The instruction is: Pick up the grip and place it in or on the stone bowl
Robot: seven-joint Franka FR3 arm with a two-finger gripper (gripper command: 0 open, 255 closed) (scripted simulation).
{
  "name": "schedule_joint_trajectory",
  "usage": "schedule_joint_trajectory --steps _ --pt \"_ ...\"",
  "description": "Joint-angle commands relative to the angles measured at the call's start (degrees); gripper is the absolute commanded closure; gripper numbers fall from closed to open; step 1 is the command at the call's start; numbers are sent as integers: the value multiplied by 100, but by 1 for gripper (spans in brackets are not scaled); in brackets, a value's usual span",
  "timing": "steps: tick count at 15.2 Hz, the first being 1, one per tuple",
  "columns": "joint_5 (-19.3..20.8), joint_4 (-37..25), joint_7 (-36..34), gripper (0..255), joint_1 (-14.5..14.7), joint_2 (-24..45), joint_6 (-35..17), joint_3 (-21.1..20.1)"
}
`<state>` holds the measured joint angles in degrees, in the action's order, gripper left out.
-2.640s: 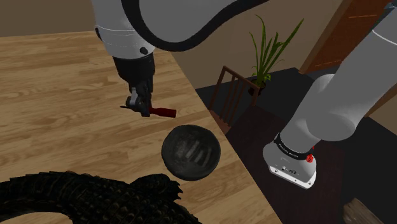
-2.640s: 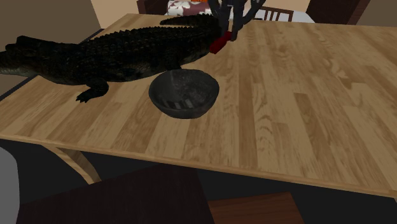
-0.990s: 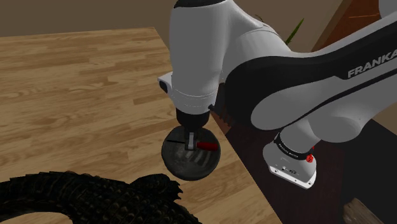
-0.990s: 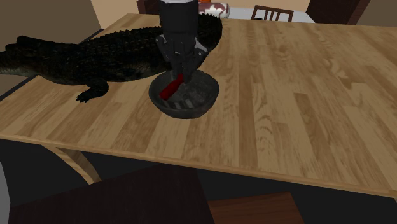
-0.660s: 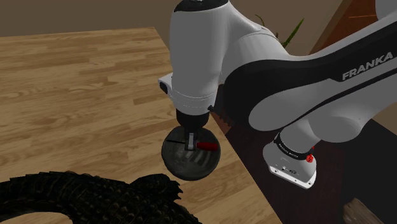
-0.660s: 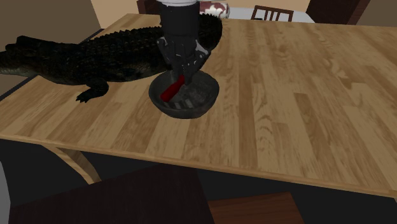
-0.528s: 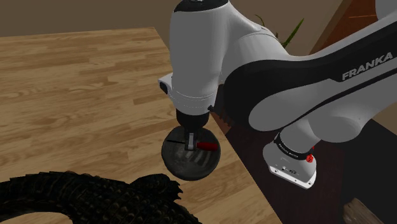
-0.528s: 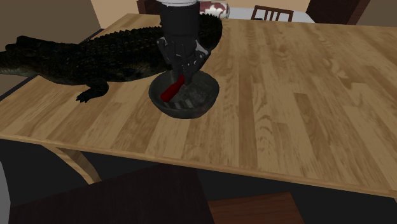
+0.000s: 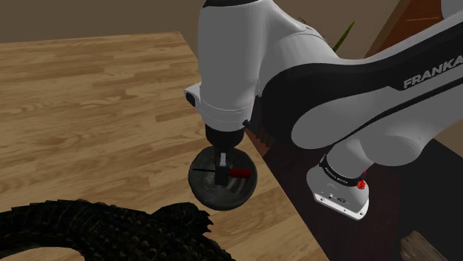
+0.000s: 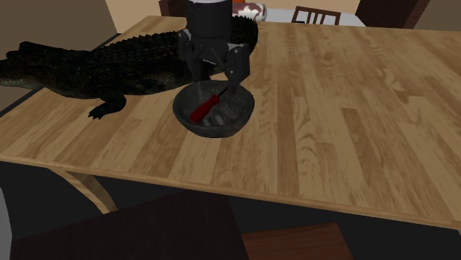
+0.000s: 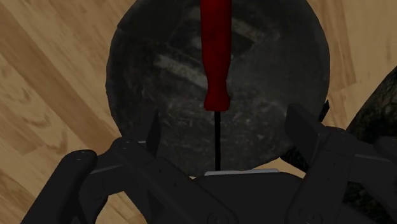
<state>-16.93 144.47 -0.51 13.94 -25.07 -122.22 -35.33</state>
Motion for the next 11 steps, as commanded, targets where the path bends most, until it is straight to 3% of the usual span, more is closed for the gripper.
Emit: schedule_joint_trajectory --steps 1,3,11 --pt "6 -195 13 0 17 -152 346 90" --pt "29 -439 28 0 22 -294 728 195" --pt "30 -439 27 0 24 -294 728 197"
